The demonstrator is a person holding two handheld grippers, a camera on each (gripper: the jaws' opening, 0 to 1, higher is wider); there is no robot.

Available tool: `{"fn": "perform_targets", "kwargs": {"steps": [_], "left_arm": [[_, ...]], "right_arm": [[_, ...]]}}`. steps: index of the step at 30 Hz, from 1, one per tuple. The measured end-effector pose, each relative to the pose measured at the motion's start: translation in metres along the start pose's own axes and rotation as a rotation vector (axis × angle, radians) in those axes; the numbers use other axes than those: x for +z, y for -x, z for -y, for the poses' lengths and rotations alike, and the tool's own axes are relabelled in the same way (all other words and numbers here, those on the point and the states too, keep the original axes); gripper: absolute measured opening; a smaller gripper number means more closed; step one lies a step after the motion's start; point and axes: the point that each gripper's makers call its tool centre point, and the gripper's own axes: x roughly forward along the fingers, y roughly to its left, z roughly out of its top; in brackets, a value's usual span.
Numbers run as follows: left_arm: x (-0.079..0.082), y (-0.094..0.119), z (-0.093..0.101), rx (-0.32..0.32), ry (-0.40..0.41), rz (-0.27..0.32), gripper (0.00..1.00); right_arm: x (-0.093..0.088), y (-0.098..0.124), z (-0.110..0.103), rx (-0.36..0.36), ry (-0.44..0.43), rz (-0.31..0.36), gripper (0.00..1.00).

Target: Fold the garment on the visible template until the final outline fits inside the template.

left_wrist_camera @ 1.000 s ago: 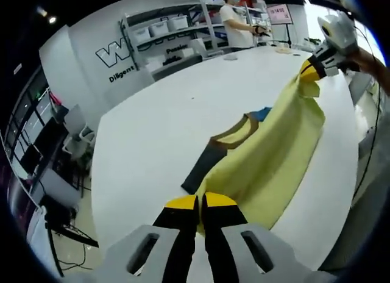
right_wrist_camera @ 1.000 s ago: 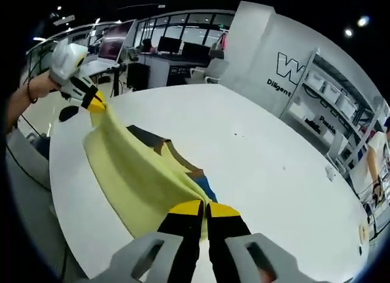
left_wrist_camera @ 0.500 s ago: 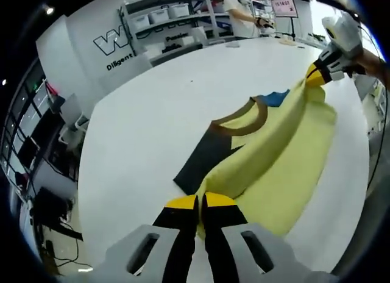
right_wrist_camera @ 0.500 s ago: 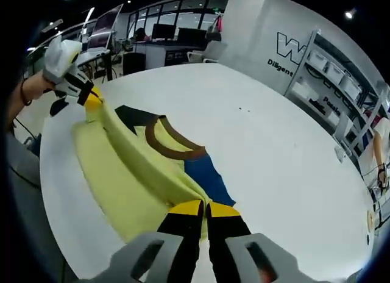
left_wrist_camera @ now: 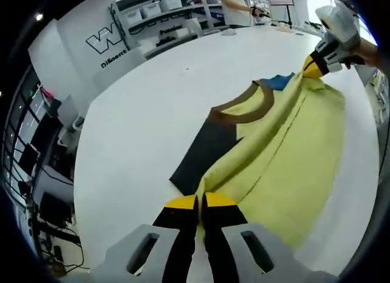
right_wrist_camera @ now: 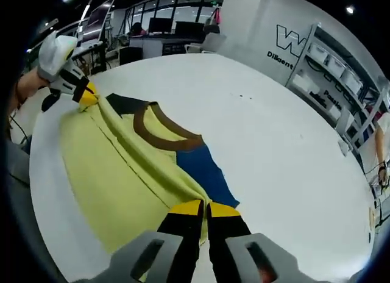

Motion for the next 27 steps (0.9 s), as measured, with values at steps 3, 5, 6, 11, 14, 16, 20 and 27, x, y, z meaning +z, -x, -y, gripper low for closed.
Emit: {"fn": "perform_targets", "kwargs": {"steps": [3,5,6,11,14,16,20,27], "left_arm": [[-0.002,-0.006,0.001,-0.002,-0.01,-0.012,0.01],[-0.002,-0.008,0.003,-0.013,-0.03,-0.021,0.01],[0.0,-0.009,0.001,-0.009,-0.025,-0.023,0.01],[-0.001,-0.013,-0.003,-0.049,0.017,-0.016,0.01],[-0.001,-0.013,-0.001,-0.067,0.008,-0.013,0.0],[0.0,-0.014,0.0,-0.07,0.009,-0.01,0.0],[0.0,-0.014,-0.001,-0.083,0.01,-0.017,0.0],[-0.002,-0.013,0.0,-0.066,0.019,0.003,0.0]], "right_arm": [[-0.002,-0.006,0.002,0.004,0.006,-0.012,0.0],[-0.004,-0.009,0.002,0.004,0.007,-0.015,0.0],[-0.006,-0.014,0.002,0.006,0.012,-0.02,0.0],[-0.008,-0.017,0.004,0.013,0.026,-0.01,0.0],[-0.009,-0.019,0.004,0.021,0.023,-0.007,0.0],[-0.009,-0.019,0.004,0.025,0.023,-0.009,0.0],[-0.008,-0.02,0.003,0.026,0.06,-0.019,0.0],[-0.01,-0.019,0.001,0.007,0.089,-0.007,0.0]]}}
